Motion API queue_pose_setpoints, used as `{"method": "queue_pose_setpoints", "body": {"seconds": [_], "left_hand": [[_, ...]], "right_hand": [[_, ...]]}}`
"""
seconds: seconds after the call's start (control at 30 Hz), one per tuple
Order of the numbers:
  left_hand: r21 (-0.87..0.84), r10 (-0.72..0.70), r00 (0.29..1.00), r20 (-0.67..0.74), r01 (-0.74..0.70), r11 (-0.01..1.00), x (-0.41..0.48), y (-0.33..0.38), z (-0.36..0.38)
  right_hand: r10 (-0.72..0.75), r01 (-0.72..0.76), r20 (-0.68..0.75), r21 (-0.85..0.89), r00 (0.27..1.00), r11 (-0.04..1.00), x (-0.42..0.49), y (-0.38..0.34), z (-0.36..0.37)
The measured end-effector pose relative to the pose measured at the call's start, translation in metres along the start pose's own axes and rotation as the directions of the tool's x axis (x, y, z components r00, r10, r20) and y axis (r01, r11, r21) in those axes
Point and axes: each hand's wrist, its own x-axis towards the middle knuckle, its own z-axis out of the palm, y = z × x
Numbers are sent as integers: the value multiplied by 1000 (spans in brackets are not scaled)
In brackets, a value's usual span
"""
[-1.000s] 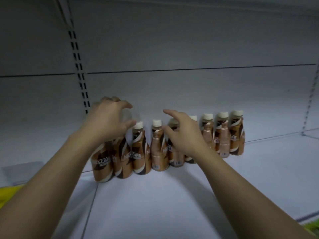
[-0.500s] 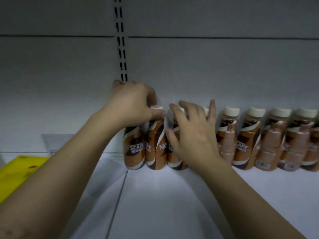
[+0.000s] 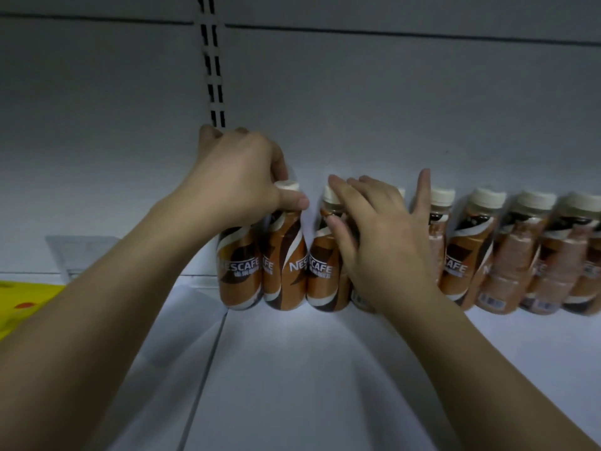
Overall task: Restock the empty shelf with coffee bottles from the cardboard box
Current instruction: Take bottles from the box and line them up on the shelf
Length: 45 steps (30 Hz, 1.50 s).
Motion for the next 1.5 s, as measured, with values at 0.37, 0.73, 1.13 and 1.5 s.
{"method": "queue_pose_setpoints", "body": {"seconds": [0.37,0.73,1.13,1.5], "left_hand": [[-105,128,991,30,-124,987,-3,-4,-2],[0,117,991,63,-117,993,-1,0,-2],[-9,38,992,117,-37,999,-5,5,-1],[-3,97,991,95,-97,995,-9,19,-8]], "right_hand": [[31,-30,81,-19,996,999,34,-3,-21],[84,-90,50,140,995,986,39,4,-12],[68,-70,126,9,990,998,35,9,-20],[60,-59,0,131,998,990,23,37,-33]]}}
